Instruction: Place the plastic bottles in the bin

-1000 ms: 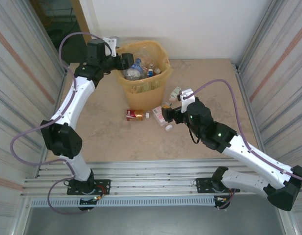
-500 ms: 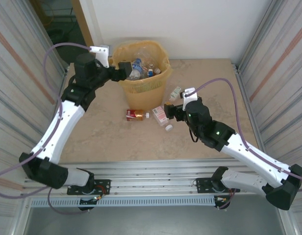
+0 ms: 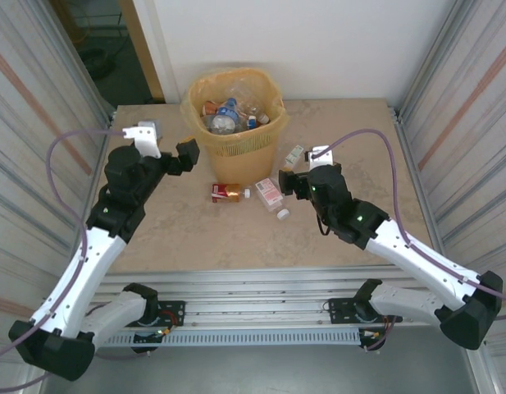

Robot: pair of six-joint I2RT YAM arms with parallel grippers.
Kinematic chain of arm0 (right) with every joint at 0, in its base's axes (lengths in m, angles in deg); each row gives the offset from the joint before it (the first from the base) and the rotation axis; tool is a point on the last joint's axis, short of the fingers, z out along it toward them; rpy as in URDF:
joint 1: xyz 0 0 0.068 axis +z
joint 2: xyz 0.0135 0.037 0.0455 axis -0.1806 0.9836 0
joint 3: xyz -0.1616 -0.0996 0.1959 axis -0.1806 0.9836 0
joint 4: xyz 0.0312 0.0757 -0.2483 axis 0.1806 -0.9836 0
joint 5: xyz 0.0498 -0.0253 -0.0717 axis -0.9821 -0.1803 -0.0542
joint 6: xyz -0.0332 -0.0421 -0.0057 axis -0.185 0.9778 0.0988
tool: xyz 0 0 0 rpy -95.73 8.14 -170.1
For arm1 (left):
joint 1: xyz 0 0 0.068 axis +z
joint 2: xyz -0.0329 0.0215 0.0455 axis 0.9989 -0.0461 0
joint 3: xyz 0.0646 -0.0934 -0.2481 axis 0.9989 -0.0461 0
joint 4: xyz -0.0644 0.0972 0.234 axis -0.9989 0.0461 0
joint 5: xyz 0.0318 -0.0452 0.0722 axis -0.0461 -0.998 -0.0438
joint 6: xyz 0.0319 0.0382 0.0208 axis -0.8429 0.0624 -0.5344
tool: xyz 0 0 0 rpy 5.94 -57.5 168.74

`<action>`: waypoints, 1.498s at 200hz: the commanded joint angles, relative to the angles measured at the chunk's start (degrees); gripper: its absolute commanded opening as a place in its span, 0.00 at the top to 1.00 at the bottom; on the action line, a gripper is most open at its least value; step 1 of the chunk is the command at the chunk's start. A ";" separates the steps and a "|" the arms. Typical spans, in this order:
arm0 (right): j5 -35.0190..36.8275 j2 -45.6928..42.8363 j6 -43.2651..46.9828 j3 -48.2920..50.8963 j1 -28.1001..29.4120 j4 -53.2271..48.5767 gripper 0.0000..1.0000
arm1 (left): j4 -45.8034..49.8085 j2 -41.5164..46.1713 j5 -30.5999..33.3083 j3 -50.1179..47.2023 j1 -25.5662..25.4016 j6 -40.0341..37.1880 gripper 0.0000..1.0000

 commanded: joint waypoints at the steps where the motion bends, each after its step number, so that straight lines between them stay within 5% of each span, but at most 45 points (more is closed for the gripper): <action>1: 2.80 2.09 -1.79 0.93 -0.21 2.24 0.03 | -3.36 3.41 4.31 -4.13 -0.10 1.02 0.01; 131: -2.62 23.13 -2.52 -8.21 -1.59 -3.80 0.02 | -7.16 14.51 12.44 -22.25 0.81 5.46 0.01; 175: -15.32 31.69 -3.11 -12.09 -3.79 -6.29 0.02 | -6.34 15.59 13.14 -23.38 2.45 7.49 0.01; 299: -20.88 46.54 -2.50 -15.00 -6.30 -6.98 0.04 | -5.73 13.73 12.51 -23.38 3.29 8.70 0.01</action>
